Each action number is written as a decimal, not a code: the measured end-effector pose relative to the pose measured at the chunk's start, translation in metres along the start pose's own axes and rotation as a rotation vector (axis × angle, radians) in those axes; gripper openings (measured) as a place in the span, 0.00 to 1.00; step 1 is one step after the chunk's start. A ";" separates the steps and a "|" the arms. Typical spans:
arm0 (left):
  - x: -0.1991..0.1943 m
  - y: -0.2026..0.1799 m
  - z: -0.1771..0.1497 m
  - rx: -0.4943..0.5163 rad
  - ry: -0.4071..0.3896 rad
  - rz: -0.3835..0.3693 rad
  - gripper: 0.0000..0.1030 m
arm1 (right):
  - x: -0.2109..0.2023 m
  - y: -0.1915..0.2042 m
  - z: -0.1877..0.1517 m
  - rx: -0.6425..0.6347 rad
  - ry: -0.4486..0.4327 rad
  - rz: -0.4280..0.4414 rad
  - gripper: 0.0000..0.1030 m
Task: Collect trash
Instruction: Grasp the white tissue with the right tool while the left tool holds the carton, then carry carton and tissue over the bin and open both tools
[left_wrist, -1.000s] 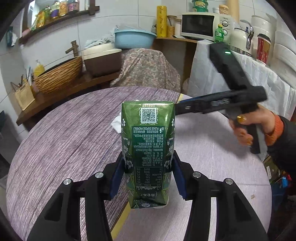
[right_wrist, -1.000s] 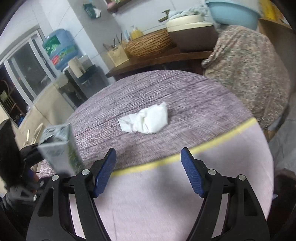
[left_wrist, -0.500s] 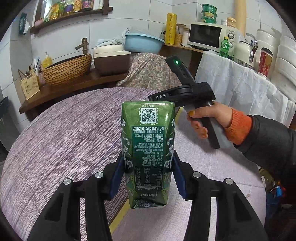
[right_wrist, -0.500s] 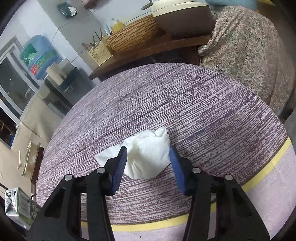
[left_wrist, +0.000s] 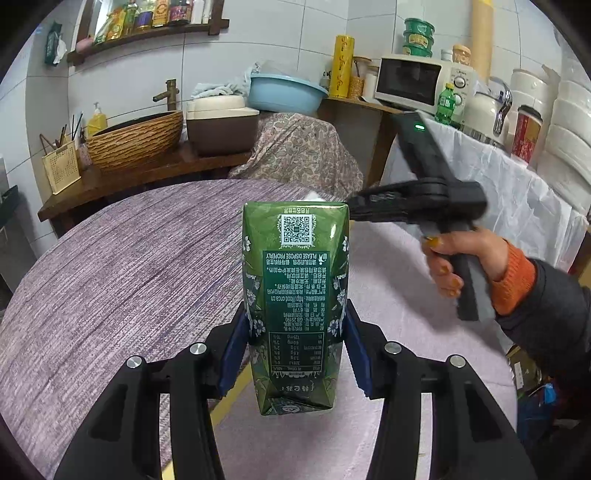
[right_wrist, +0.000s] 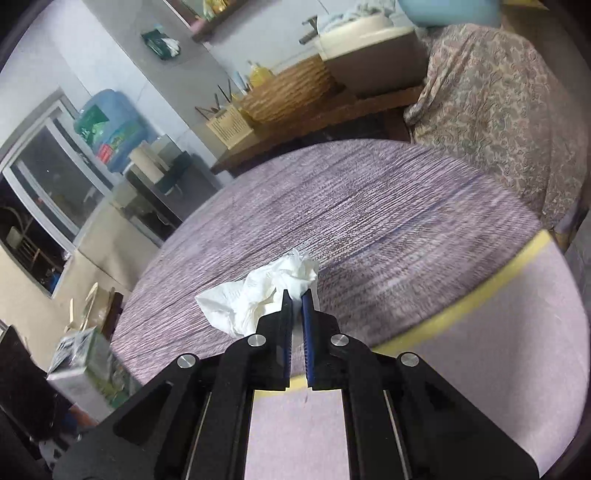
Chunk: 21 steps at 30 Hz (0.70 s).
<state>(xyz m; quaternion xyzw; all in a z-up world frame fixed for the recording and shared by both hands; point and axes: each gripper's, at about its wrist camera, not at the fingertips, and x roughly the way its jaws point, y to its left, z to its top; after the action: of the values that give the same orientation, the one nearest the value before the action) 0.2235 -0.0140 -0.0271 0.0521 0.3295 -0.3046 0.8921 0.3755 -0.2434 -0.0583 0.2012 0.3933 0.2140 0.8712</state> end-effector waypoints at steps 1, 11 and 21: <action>-0.002 -0.003 0.000 -0.011 -0.006 -0.008 0.47 | -0.016 0.000 -0.006 -0.007 -0.021 -0.002 0.06; -0.006 -0.081 0.000 -0.032 -0.052 -0.170 0.47 | -0.156 -0.020 -0.083 -0.066 -0.193 -0.189 0.06; 0.036 -0.187 0.008 0.043 -0.029 -0.302 0.47 | -0.254 -0.088 -0.175 0.055 -0.305 -0.447 0.06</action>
<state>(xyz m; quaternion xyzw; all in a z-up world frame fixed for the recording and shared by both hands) 0.1419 -0.1860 -0.0229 0.0166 0.3141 -0.4428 0.8396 0.1078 -0.4195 -0.0588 0.1629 0.2979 -0.0273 0.9402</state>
